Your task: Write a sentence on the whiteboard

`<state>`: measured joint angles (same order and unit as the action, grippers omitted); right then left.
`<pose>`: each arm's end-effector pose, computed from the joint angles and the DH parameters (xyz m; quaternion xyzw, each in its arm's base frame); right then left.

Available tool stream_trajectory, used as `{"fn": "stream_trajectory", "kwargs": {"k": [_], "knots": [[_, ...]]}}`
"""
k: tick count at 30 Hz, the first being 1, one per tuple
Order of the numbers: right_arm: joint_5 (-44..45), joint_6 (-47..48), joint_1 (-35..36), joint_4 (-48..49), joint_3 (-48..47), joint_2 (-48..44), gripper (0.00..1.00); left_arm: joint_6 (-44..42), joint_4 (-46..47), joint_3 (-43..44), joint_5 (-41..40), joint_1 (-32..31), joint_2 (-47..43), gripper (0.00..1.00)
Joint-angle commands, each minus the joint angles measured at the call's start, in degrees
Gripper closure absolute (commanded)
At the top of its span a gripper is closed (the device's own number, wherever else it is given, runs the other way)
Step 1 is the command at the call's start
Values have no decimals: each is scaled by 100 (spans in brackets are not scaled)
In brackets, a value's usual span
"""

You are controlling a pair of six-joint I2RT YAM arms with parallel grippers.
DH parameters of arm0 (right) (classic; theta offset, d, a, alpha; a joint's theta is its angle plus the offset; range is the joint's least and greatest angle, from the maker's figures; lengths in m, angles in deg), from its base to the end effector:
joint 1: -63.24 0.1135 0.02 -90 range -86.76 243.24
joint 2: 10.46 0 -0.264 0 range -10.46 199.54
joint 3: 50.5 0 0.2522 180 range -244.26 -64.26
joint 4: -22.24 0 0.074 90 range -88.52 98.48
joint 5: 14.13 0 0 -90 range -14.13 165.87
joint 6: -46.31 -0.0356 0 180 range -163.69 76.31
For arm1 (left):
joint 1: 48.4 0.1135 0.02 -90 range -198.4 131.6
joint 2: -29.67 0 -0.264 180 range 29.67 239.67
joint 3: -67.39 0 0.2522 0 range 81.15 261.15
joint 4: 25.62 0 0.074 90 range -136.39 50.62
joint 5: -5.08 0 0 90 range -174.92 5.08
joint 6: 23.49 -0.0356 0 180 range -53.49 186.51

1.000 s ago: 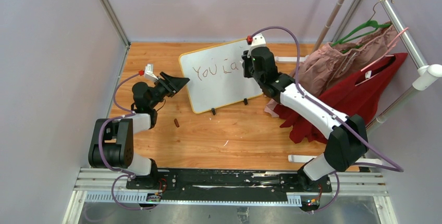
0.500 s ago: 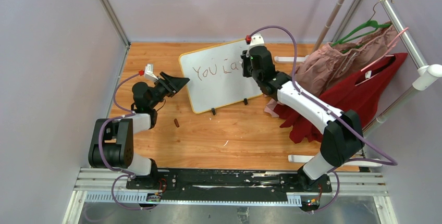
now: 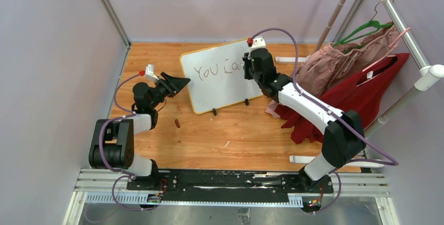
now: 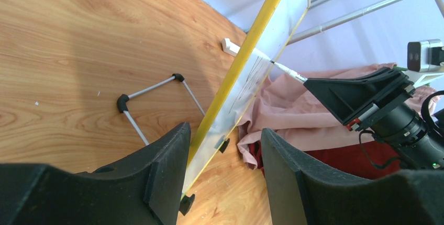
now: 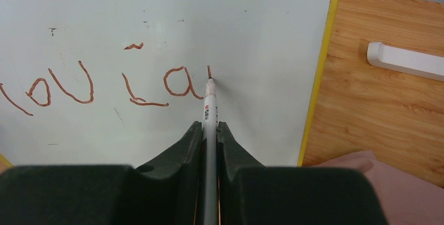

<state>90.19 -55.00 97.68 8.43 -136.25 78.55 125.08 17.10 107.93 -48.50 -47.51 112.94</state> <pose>0.3109 0.2025 0.3313 -0.0874 0.7966 0.1369 0.5823 0.2773 -0.0168 0.2045 -0.1413 0.6929 -0.5176 0.4817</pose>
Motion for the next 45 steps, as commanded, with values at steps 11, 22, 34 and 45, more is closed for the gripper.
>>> {"fn": "stream_trajectory", "kwargs": {"k": [11, 22, 34, 45], "knots": [[-48, -217, -85, 42, 555, -101, 100, -11, 257, 54, 93, -28, -53, 43], [-22, -130, -84, 32, 188, -30, 100, 5, 279, 46, 93, -29, -51, 43], [-15, 0, -98, 31, -267, 104, 100, 9, 301, 42, 93, -32, -33, 44], [-79, 6, -179, 32, -482, 292, 100, 22, 310, 46, 102, -31, -37, 44]]}}
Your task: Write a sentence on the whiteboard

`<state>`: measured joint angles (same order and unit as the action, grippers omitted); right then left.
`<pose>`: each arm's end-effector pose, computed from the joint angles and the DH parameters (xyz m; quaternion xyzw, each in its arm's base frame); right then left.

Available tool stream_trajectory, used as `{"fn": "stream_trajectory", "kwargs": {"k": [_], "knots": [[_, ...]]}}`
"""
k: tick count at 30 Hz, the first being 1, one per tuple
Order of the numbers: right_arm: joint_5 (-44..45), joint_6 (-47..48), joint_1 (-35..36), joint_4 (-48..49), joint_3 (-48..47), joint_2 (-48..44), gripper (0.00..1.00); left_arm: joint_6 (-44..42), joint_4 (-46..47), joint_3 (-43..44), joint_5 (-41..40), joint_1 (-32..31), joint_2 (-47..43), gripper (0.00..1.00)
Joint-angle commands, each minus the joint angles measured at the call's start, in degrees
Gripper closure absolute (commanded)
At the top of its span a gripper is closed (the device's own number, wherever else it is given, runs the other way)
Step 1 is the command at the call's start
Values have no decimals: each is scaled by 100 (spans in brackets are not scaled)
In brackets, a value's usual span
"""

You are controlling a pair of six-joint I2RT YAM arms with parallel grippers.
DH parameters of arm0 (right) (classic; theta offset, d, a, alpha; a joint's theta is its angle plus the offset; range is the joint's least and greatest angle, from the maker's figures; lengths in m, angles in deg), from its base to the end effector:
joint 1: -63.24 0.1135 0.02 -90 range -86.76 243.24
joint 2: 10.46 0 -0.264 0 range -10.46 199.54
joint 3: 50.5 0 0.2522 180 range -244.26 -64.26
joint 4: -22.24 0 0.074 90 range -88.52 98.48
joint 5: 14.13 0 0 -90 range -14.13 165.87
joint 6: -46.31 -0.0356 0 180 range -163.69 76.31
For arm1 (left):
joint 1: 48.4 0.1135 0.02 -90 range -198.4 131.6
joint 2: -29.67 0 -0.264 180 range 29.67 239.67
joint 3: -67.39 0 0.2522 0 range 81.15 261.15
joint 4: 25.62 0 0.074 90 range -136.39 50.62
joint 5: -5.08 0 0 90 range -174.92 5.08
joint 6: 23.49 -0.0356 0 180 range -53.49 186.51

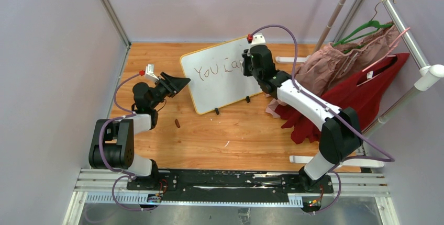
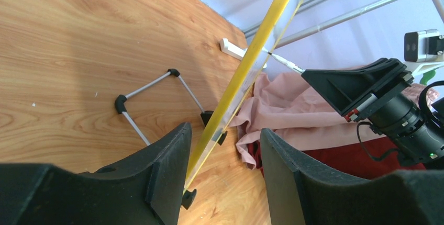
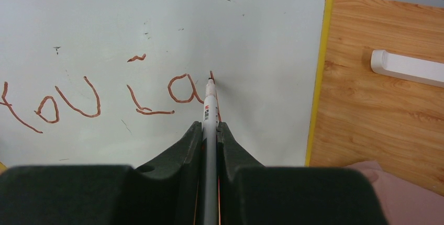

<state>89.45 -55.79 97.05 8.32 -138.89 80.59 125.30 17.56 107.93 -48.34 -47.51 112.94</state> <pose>0.3211 0.2050 0.3348 -0.0805 0.7951 0.1442 0.5835 0.2772 -0.0169 0.2054 -0.1395 0.6909 -0.5197 0.4828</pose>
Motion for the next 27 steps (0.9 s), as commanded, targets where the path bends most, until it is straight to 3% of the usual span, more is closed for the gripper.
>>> {"fn": "stream_trajectory", "kwargs": {"k": [1, 27], "knots": [[-3, 85, -126, 42, -226, 95, 100, -2, 264, 46, 86, -28, -30, 44], [90, 12, -319, -195, -87, 55, 100, 10, 282, 46, 95, -27, -22, 45]]}}
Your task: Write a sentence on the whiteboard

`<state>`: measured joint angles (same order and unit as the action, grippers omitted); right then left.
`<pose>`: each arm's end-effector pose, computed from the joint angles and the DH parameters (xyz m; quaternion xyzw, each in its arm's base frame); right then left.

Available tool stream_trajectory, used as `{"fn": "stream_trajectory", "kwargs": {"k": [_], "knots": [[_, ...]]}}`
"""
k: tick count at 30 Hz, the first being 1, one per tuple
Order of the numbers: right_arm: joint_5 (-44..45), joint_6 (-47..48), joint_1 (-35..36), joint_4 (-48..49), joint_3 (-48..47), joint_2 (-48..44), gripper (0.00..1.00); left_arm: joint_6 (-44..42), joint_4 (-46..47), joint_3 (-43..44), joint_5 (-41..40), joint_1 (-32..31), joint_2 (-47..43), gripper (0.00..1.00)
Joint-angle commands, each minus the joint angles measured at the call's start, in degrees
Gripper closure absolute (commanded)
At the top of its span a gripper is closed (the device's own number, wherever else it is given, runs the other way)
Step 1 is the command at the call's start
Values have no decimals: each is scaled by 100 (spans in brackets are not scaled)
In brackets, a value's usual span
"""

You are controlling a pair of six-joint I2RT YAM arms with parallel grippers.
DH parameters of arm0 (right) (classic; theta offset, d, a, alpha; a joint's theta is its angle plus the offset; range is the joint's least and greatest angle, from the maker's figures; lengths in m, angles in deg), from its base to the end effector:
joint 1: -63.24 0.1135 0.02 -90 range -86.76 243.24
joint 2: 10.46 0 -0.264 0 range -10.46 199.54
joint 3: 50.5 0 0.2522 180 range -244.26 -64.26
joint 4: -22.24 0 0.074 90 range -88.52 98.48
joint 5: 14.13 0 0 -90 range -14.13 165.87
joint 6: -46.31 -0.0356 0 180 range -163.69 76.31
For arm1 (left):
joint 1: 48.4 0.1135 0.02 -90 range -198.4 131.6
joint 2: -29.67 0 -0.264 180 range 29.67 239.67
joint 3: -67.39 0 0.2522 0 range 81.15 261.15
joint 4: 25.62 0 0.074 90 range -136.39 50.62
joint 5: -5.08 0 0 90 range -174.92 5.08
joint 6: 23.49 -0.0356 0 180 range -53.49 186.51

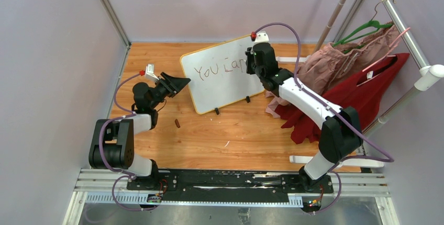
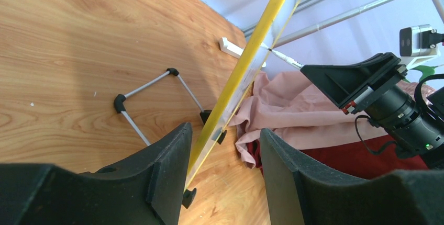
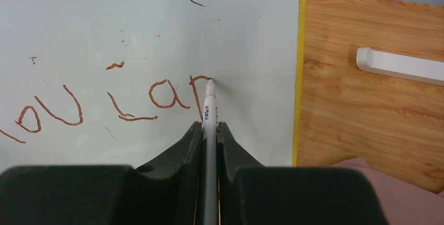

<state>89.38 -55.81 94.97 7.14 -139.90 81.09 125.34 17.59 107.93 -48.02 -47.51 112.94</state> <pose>0.3300 0.1943 0.3357 -0.0674 0.7998 0.1321 0.5817 0.2771 -0.0171 0.2054 -0.1377 0.6912 -0.5212 0.4813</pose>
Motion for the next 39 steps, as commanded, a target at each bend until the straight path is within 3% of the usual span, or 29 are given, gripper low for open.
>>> {"fn": "stream_trajectory", "kwargs": {"k": [1, 28, 34, 39], "knots": [[98, 9, -110, -77, 47, -8, 100, 5, 280, 46, 62, -29, -21, 45], [-52, -146, -104, -126, 427, -524, 100, 32, 306, 45, 71, -27, -12, 44], [-148, -76, 192, -67, 406, -940, 100, 39, 310, 41, 62, -30, -11, 43], [-216, 261, 772, 625, 994, -1289, 100, 25, 299, 37, 56, -27, -31, 43]]}}
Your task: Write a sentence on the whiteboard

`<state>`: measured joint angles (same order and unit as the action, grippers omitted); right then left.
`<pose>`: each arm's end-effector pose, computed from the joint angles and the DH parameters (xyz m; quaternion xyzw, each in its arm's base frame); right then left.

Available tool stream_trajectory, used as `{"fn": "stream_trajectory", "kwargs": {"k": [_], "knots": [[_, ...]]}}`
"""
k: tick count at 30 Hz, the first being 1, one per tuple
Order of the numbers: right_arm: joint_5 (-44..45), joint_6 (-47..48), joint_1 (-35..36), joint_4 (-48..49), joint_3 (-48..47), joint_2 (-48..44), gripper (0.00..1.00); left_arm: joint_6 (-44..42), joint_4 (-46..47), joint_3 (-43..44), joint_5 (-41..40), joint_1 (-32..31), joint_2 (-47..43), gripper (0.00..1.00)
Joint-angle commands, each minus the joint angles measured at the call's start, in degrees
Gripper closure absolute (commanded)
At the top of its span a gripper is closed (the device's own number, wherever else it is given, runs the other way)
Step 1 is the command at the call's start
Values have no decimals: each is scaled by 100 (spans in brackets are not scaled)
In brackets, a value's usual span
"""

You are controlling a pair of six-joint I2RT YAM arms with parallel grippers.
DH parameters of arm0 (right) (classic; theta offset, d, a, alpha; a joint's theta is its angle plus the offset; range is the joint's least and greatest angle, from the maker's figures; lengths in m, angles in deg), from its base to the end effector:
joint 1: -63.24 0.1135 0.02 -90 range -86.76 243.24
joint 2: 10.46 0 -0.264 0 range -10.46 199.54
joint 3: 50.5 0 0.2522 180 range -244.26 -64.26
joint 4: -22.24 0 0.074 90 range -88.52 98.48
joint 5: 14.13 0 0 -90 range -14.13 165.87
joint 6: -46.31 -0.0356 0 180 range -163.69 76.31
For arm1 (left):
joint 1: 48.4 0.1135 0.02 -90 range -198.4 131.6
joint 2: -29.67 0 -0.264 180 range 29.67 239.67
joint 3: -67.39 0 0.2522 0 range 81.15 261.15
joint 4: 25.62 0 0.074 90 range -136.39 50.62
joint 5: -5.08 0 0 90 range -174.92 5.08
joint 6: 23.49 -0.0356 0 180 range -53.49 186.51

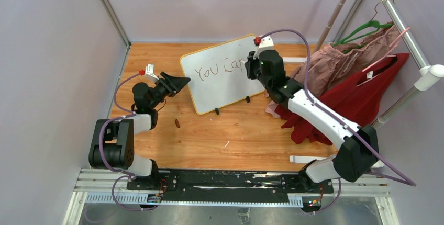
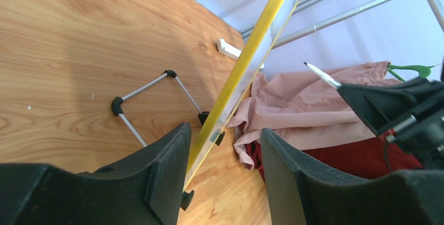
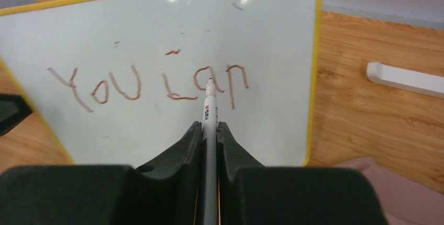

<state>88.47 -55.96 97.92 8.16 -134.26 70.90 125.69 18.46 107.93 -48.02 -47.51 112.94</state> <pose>0.2830 0.1864 0.3631 -0.0818 0.7695 0.1720 0.6096 0.2771 -0.0171 0.2070 -0.1358 0.6871 -0.5236 0.4850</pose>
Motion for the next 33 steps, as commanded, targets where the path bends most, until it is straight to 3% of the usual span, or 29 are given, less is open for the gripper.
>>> {"fn": "stream_trajectory", "kwargs": {"k": [1, 15, 33], "knots": [[-107, 388, 647, 669, 556, -304, 100, -11, 208, 36, 54, -31, -23, 43], [235, 872, 2152, 1509, 1146, 311, 100, -21, 183, 28, 36, -27, -40, 43], [438, 923, 2611, 1574, 1241, 937, 100, 15, 227, 20, 45, -27, -23, 44]]}}
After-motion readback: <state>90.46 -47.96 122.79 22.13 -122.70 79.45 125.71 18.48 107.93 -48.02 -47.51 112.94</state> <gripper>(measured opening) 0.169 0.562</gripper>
